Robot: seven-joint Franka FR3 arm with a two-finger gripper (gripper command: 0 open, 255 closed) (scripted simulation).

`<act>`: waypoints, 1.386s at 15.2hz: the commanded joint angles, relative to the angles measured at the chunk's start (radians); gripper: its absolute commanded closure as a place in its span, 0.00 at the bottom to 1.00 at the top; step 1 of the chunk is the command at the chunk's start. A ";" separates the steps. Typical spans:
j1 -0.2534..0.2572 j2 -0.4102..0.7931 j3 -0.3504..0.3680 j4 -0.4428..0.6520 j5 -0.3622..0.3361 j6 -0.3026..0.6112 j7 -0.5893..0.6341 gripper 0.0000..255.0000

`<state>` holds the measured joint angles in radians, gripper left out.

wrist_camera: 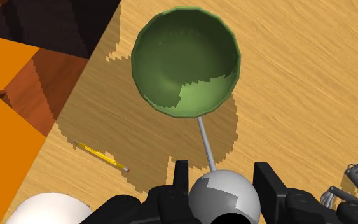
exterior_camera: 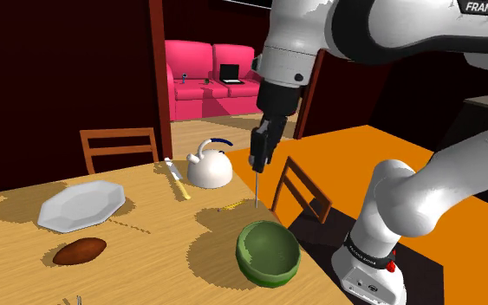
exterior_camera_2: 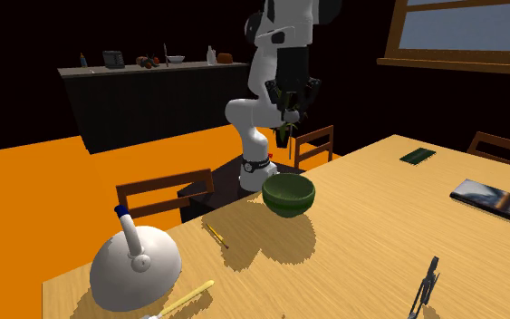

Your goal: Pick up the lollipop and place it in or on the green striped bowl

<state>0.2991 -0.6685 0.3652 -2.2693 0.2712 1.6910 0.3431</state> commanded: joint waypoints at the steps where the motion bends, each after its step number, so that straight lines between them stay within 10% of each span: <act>1: 0.020 -0.073 -0.009 -0.038 0.014 -0.035 0.005 1.00; 4: 0.054 -0.191 -0.023 -0.084 0.033 -0.107 0.022 1.00; 21: 0.080 -0.231 0.031 -0.328 0.088 0.098 0.001 1.00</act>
<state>0.3782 -0.8999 0.3935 -2.5845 0.3566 1.7747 0.3468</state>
